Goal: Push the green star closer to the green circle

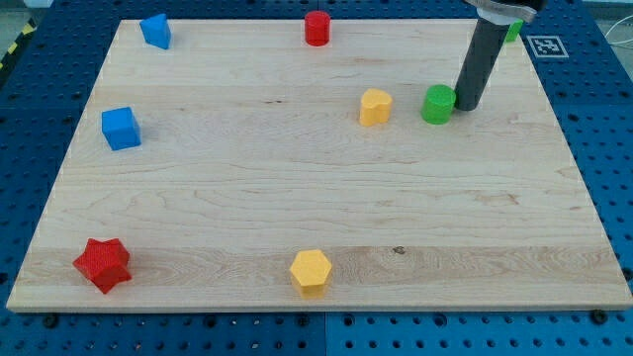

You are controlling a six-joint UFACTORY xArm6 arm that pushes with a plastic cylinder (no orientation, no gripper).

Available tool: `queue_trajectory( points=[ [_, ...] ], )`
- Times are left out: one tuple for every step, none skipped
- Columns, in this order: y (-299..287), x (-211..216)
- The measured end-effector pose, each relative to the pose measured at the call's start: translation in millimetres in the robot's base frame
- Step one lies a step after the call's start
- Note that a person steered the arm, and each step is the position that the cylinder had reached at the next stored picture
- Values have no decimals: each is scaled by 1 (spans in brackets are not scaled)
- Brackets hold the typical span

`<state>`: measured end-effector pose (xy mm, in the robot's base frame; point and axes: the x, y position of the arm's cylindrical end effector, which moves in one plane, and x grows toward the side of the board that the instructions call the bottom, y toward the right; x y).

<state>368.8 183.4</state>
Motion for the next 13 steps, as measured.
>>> queue_trajectory(
  points=[
    [5, 0],
    [61, -28],
    [132, -57],
    [162, -86],
    [162, -131],
    [161, -177],
    [149, -175],
    [105, -174],
    [81, -174],
    [79, -174],
    [79, -173],
    [79, -160],
    [77, -134]
  ],
)
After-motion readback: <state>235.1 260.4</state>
